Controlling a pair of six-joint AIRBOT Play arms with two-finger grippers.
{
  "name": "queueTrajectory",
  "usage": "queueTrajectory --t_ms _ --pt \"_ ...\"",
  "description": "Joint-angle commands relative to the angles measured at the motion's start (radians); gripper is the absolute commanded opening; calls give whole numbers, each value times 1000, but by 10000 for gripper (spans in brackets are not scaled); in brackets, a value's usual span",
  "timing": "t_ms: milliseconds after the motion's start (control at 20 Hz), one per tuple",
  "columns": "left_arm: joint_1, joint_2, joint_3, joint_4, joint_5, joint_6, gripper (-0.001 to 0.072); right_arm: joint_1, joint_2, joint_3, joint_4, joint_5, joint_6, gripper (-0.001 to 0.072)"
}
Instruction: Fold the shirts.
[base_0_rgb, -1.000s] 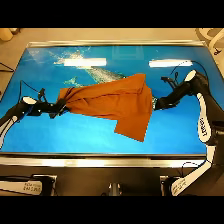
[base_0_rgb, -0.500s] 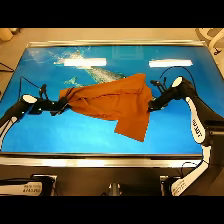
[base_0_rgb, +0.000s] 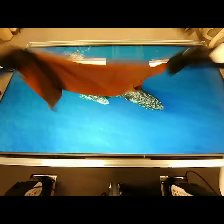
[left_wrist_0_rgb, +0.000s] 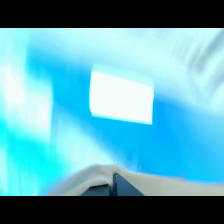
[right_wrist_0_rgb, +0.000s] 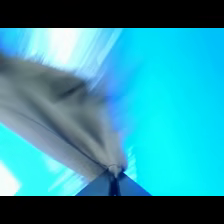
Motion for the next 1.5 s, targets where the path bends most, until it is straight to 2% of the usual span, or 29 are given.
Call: queueTrajectory --t_ms 0,100,200,250,600,750,850,950,1050,1200,1300,1450 --pt "0 245 209 81 216 97 25 2 365 38 -131 -433 -32 14" --pt "0 324 243 82 248 67 25 2 495 38 -127 -452 -29 14" --pt "0 365 243 83 171 -27 25 2 568 38 -136 -362 2 14" --pt "0 369 243 83 116 -43 25 2 585 38 -149 -307 7 14" --pt "0 274 229 95 -111 -80 25 2 558 38 -245 -132 6 14" --pt "0 171 160 98 -233 -80 25 2 438 38 -333 45 10 14" --pt "-3 83 60 98 -254 -79 25 2 304 38 -336 119 37 14" --pt "-8 -26 -52 98 -248 -76 25 2 141 35 -336 71 91 14" --pt "-8 -161 -126 98 -238 -76 26 2 -32 35 -335 -50 175 15" --pt "-7 -387 -129 85 -197 -57 27 2 -249 35 -295 -195 370 15" --pt "-7 -519 -101 46 -201 -61 27 2 -356 35 -243 -215 480 15" --pt "-7 -633 -89 -64 -202 -61 28 3 -456 35 -124 -164 489 14"
